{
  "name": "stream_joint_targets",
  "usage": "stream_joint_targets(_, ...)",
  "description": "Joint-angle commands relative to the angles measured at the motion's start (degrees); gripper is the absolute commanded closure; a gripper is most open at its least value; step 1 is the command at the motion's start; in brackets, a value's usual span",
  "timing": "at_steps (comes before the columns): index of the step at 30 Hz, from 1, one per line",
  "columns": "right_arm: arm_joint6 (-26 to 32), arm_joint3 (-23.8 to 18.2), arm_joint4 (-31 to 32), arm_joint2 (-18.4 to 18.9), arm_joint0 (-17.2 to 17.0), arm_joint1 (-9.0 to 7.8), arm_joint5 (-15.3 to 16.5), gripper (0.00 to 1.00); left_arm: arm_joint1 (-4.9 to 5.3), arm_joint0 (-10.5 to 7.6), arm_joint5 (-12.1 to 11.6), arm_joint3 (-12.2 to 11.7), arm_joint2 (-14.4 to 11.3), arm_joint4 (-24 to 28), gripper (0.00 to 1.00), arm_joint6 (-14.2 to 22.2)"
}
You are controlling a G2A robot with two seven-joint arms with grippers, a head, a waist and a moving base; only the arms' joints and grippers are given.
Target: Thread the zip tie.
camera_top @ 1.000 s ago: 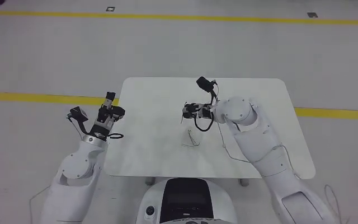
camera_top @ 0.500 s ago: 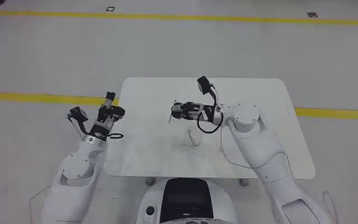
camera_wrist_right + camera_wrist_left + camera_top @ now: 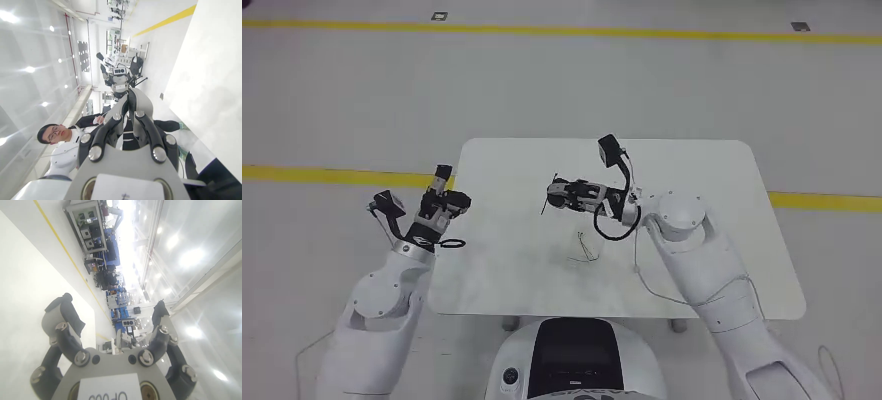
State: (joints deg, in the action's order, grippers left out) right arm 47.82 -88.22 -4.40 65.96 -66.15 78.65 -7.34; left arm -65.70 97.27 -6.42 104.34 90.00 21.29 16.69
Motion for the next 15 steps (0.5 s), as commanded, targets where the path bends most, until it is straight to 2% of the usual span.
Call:
stream_joint_targets(1, -4.5, -0.3, 0.6, -0.6, -0.4, 0.17, 0.0, 1.00, 0.11, -0.10, 1.5, -0.1, -0.1, 2.1, 0.00, 3.5)
stream_joint_targets(6, -10.8, 0.5, 1.5, -3.7, -0.1, 0.82, -1.0, 1.00, 0.25, -1.16, 2.9, -1.4, -1.6, 4.4, 0.00, 10.4)
stream_joint_targets(8, -11.5, 1.5, 3.9, -4.6, 0.8, 0.84, -3.3, 1.00, 0.27, -1.56, 2.8, -1.9, -1.6, 3.2, 0.00, 9.6)
stream_joint_targets(14, -11.5, 1.5, 3.9, -4.6, 0.8, 0.84, -3.3, 1.00, 0.27, -1.56, 2.8, -1.9, -1.6, 3.2, 0.00, 9.6)
stream_joint_targets(15, -11.5, 1.5, 3.9, -4.6, 0.8, 0.84, -3.3, 1.00, 0.36, -1.68, 3.1, -1.7, -1.9, 2.0, 0.00, 10.5)
